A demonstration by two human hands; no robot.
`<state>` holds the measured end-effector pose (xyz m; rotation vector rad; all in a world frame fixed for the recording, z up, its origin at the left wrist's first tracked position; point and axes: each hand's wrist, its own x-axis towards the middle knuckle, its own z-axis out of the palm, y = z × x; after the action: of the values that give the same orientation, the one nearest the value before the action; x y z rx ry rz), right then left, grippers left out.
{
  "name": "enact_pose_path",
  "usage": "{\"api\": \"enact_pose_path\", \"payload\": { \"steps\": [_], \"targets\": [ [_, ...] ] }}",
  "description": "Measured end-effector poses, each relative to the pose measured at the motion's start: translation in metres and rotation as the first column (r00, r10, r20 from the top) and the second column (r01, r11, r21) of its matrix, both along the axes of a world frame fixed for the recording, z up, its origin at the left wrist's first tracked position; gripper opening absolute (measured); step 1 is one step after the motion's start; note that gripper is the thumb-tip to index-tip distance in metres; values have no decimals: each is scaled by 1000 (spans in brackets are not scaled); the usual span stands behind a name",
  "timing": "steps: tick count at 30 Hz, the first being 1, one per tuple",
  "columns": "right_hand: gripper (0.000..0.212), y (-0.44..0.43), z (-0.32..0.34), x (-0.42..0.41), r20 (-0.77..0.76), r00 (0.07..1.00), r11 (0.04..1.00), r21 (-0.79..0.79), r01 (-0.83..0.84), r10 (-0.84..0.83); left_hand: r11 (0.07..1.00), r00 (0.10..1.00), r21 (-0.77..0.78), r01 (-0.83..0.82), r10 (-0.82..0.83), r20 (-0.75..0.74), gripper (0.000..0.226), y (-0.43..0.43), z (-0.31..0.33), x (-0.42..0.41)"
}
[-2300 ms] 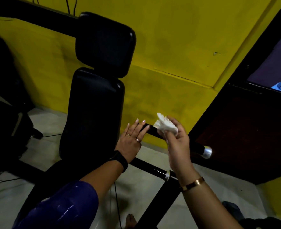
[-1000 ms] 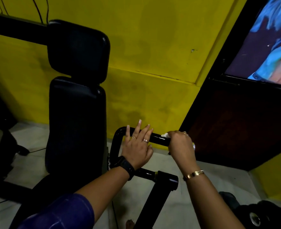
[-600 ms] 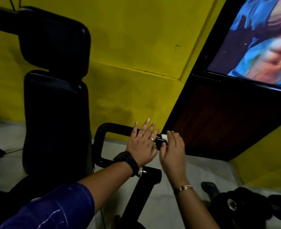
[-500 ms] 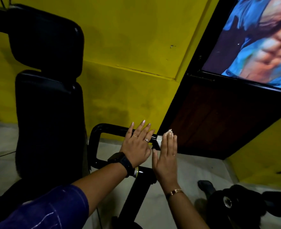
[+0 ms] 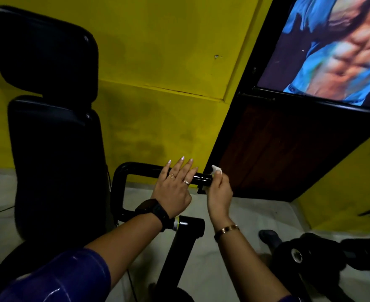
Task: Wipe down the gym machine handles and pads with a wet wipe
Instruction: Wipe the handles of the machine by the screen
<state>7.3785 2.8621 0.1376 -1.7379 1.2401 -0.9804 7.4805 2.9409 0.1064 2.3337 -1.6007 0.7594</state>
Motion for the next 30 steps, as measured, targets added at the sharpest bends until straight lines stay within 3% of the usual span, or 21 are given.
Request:
{"api": "enact_pose_path", "payload": {
  "steps": [3, 6, 12, 15, 18, 20, 23, 27, 30],
  "targets": [
    [52, 32, -18, 5, 77, 997, 999, -42, 35, -32, 1000, 1000, -29, 1, -1, 13, 78, -1, -2, 1],
    [69, 48, -30, 13, 6, 999, 992, -118, 32, -31, 999, 1000, -46, -3, 5, 29, 77, -2, -7, 3],
    [55, 4, -17, 7, -148, 989, 926, -372, -69, 15, 1000, 999, -27, 6, -5, 48, 84, -1, -7, 2],
    [40, -18, 2, 2, -339, 934, 944, -257, -207, 113, 1000, 999, -18, 5, -5, 33, 84, 0, -4, 1],
    [34, -32, 19, -2, -550, 773, 917, -34, -397, 314, 1000, 1000, 8, -5, 4, 18, 88, 1, -2, 2],
    [32, -35, 35, -6, -540, 725, 887, 92, -453, 427, 999, 1000, 42, 3, -3, 0, 92, 3, 1, 2],
    [29, -31, 54, -12, -409, 738, 843, 236, -482, 537, 995, 1000, 95, 17, -16, -2, 94, 8, 4, 3],
    [29, -30, 58, -8, -477, 736, 874, 189, -448, 480, 991, 998, 121, 55, -57, 13, 82, 18, 6, 8],
    [30, -28, 59, 4, -663, 645, 891, 74, -448, 379, 993, 999, 100, 54, -53, -12, 74, 29, 1, 14]
  ]
}}
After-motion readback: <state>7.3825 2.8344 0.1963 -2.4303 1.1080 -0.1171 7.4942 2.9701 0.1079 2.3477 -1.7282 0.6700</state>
